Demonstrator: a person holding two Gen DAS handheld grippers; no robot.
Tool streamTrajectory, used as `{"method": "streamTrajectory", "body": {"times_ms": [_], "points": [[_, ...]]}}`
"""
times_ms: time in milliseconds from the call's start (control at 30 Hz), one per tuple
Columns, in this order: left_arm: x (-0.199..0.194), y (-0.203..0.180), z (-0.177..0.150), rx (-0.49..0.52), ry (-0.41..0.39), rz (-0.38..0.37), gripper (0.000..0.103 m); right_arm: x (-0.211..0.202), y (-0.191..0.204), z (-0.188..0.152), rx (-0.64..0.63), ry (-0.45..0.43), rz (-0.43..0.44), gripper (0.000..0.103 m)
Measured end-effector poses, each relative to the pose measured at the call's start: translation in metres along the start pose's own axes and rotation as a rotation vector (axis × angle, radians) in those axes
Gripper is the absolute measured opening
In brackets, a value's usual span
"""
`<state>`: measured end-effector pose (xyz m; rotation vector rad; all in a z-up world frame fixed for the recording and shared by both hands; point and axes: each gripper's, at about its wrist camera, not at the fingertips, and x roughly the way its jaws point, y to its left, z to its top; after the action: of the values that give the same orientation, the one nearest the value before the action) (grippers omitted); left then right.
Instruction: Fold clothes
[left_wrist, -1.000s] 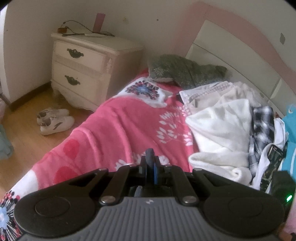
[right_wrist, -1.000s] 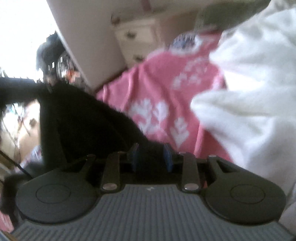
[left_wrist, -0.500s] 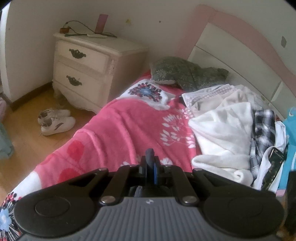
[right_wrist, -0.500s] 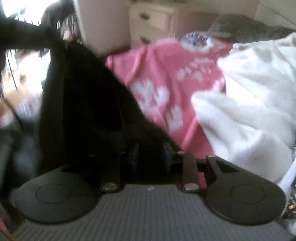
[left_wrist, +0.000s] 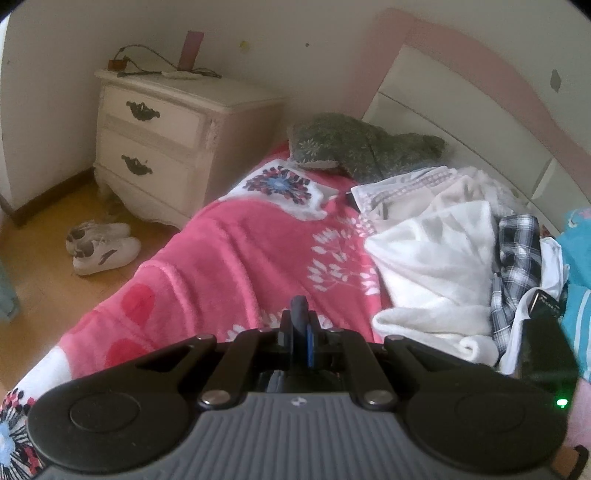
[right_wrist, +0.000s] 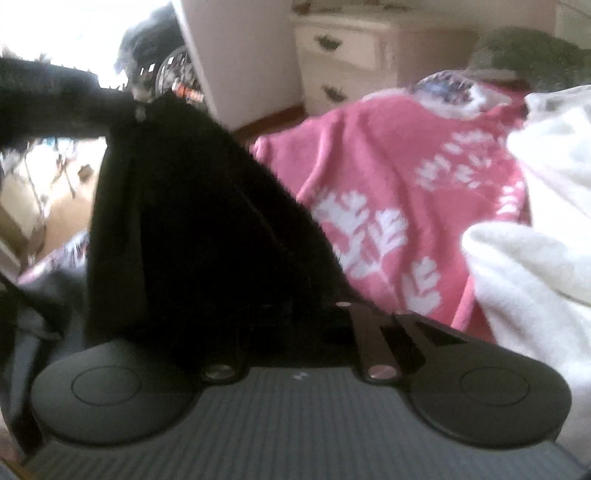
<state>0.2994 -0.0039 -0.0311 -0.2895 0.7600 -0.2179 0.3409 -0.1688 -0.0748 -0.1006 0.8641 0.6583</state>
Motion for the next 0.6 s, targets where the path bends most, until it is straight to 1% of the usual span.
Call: {"method": "streamTrajectory", "body": {"times_ms": [100, 267, 300, 367, 467, 500, 533, 600], "points": [[0.0, -0.003, 0.002, 0.01, -0.006, -0.001, 0.007, -0.011, 0.007, 0.007, -0.027, -0.061, -0.022, 0.004], [0.003, -0.007, 0.004, 0.033, -0.005, 0.005, 0.007, -0.009, 0.016, 0.017, -0.104, -0.131, -0.124, 0.004], [0.004, -0.008, 0.003, 0.036, -0.001, 0.009, 0.007, -0.004, 0.017, 0.017, -0.121, -0.133, -0.145, 0.004], [0.008, -0.008, 0.003, 0.039, 0.009, 0.018, 0.007, 0.015, 0.013, 0.014, -0.122, -0.109, -0.164, 0.006], [0.012, -0.009, 0.0, 0.04, 0.018, 0.028, 0.007, 0.035, 0.0, 0.009, -0.054, -0.036, -0.145, 0.009], [0.012, -0.009, 0.0, 0.043, 0.016, 0.028, 0.007, 0.031, -0.004, 0.008, -0.018, -0.042, -0.14, 0.014], [0.012, -0.009, 0.0, 0.046, 0.015, 0.027, 0.007, 0.022, -0.008, 0.007, 0.022, -0.054, -0.139, 0.016], [0.013, -0.008, 0.001, 0.047, 0.019, 0.03, 0.007, -0.004, -0.017, 0.001, 0.124, -0.097, -0.139, 0.029]]}}
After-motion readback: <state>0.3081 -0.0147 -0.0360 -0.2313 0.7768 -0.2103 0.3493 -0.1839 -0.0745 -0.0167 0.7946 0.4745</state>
